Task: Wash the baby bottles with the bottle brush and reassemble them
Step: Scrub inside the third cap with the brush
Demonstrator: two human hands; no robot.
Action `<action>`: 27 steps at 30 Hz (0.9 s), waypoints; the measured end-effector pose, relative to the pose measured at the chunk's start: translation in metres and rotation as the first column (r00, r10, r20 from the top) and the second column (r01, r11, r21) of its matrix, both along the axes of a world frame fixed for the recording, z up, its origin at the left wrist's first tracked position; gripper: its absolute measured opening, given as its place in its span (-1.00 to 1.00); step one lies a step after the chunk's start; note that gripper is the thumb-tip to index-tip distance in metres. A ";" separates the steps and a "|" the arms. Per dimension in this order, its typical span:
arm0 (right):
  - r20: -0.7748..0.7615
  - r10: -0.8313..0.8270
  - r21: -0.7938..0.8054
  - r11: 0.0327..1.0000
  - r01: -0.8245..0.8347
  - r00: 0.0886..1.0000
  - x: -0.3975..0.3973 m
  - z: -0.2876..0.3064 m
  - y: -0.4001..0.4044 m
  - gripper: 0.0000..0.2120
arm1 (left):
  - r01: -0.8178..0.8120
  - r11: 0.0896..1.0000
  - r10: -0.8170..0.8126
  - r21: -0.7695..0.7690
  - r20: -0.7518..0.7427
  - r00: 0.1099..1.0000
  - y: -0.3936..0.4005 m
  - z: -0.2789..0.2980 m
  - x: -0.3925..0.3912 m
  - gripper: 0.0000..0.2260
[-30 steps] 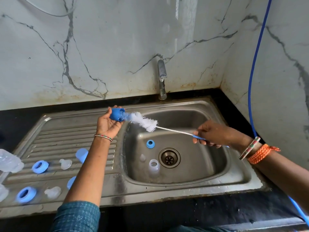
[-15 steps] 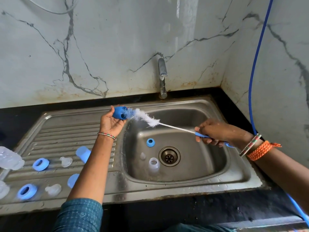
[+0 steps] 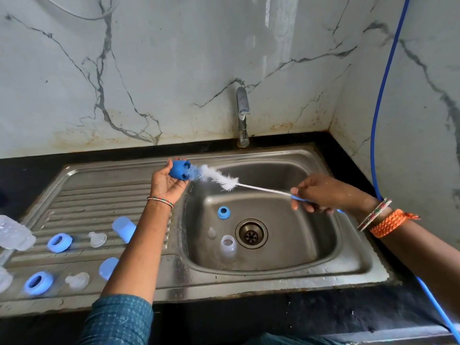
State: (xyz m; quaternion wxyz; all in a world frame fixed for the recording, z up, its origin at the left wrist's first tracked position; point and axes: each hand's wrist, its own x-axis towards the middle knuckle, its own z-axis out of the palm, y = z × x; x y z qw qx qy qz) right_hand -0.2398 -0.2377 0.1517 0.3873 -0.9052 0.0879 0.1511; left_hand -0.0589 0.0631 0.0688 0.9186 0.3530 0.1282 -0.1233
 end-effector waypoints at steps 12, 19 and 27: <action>0.634 0.065 -0.392 0.886 0.248 0.770 -0.001 -0.012 0.005 -0.90 | -0.038 0.999 0.038 0.009 -0.037 0.999 -0.002 -0.003 -0.004 -0.78; 0.386 0.014 -0.274 0.956 0.100 0.922 -0.001 -0.011 0.007 -0.83 | -0.053 0.997 0.055 0.063 -0.033 0.998 0.004 0.004 0.002 -0.74; 0.692 0.348 -0.602 0.761 0.241 0.632 -0.004 -0.017 0.013 -0.85 | -0.016 0.983 0.050 0.180 -0.182 0.982 0.003 0.005 0.002 -0.81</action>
